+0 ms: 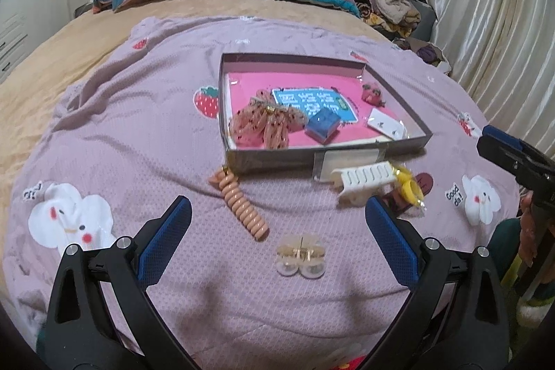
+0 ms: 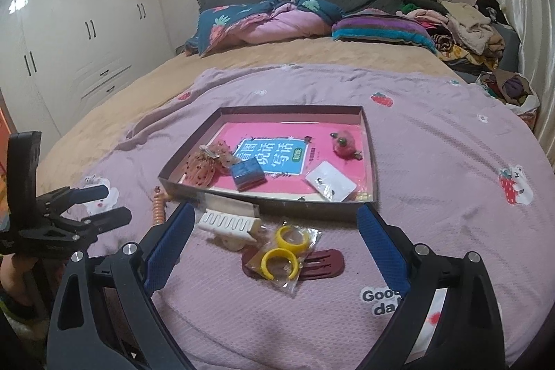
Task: Organize jewelry
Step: 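Move the left tool to the pearl claw clip and close around it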
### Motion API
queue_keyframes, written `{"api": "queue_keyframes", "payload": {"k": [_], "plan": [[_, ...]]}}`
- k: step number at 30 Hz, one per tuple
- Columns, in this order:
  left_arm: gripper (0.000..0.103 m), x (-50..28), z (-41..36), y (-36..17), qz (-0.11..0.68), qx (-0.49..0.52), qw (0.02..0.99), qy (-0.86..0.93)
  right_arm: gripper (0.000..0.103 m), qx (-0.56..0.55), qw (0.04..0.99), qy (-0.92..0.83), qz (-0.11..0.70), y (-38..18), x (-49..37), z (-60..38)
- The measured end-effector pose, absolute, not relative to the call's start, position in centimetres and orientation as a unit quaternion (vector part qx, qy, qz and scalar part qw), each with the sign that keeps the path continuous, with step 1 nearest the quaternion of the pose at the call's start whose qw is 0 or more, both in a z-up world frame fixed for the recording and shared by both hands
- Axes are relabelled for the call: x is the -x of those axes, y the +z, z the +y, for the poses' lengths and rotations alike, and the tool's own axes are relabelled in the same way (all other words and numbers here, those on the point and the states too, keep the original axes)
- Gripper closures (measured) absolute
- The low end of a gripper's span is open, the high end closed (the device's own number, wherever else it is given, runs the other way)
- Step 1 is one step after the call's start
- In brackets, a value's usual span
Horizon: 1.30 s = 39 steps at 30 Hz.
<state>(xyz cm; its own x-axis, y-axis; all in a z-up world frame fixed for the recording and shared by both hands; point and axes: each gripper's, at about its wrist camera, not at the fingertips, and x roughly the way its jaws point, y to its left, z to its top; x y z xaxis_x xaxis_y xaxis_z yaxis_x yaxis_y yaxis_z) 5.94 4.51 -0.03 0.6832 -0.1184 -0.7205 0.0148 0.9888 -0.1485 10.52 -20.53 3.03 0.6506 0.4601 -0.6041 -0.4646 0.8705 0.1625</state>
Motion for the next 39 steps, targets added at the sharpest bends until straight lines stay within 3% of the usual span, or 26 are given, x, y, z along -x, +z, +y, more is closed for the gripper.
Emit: {"api": "queue_keyframes", "payload": {"k": [17, 26, 28, 39], "plan": [[0.012, -5.5, 3.3, -4.6, 0.445, 0.059, 0.890, -0.081, 0.009, 0.020, 0.883, 0.284, 0.374, 0.4, -11.4, -16.9], [0.043, -6.6, 2.3, -7.2, 0.469, 0.052, 0.877, -0.091, 0.009, 0.032, 0.867, 0.290, 0.404, -1.8, -12.8, -14.7], [0.065, -6.6, 2.5, -7.3, 0.470, 0.060, 0.876, -0.096, 0.009, 0.034, 0.865, 0.293, 0.407, -2.1, -13.0, -14.3], [0.066, -5.4, 4.4, -6.2, 0.464, 0.102, 0.875, -0.094, 0.015, 0.046, 0.848, 0.297, 0.436, -4.5, -14.4, -11.3]]}}
